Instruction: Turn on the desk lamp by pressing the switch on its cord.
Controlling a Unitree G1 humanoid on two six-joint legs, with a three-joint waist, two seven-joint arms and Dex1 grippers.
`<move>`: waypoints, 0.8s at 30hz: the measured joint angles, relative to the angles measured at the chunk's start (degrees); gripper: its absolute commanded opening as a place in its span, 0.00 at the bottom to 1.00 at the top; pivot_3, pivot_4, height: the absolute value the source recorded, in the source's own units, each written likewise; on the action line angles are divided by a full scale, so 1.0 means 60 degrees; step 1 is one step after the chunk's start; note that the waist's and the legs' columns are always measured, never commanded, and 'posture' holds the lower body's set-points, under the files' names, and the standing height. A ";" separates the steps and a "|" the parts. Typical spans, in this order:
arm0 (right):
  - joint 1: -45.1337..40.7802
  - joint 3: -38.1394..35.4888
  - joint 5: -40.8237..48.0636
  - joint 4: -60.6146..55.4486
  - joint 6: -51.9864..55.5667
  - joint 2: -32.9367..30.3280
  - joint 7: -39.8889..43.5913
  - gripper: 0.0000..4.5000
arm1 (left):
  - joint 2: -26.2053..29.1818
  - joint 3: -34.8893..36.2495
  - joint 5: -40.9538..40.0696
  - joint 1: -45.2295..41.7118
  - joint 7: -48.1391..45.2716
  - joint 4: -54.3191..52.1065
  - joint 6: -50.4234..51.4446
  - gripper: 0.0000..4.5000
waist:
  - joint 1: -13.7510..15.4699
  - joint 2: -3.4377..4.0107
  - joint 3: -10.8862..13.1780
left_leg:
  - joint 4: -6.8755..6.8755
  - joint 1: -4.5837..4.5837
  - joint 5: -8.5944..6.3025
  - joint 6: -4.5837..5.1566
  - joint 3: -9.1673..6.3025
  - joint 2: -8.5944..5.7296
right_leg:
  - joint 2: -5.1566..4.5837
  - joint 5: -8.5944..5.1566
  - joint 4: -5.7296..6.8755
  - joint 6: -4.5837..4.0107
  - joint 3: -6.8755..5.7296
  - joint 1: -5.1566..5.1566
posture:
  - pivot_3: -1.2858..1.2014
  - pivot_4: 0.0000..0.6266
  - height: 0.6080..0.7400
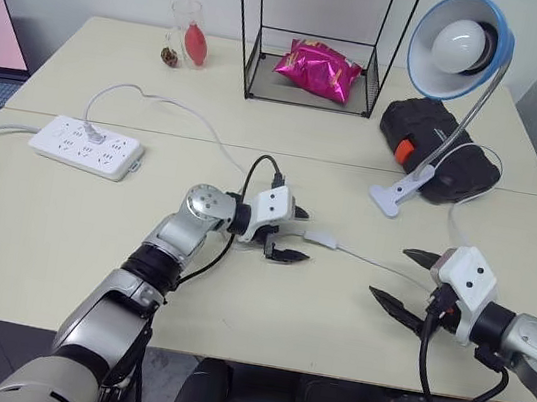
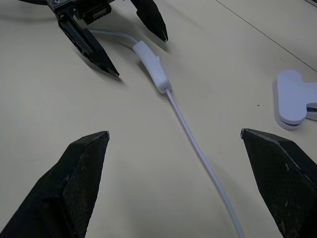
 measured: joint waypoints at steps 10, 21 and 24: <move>-0.0011 0.0021 0.0171 -0.0003 0.0007 -0.0007 -0.0008 1.00 | -0.0207 0.0000 0.0259 -0.0106 0.0031 0.0253 -0.0016 0.69 | 0.0000 0.0000 0.0000 | 0.0000 0.0000 0.0000 0.0000 0.0000 0.0000 | 0.0000 0.0000 0.0000 0.0000 0.0000 0.0000 | 0.52 0.24 1.00; -0.0091 0.0030 0.0326 -0.0027 0.0076 -0.0119 -0.0053 1.00 | -0.0352 0.0001 0.0466 -0.0224 0.0091 0.0601 -0.0247 0.12 | 0.0001 0.0000 0.0000 | 0.0000 -0.0002 0.0000 0.0000 0.0000 -0.0001 | 0.0000 -0.0003 -0.0001 0.0005 0.0000 0.0000 | 0.52 0.24 1.00; -0.0105 0.0038 0.0327 -0.0030 0.0091 -0.0125 -0.0055 1.00 | -0.0458 0.0001 0.0517 -0.0236 0.0136 0.0625 -0.0386 0.07 | 0.0001 0.0000 0.0000 | 0.0000 -0.0002 0.0000 0.0000 0.0000 -0.0001 | 0.0000 -0.0002 -0.0001 0.0004 0.0001 0.0000 | 0.52 0.24 1.00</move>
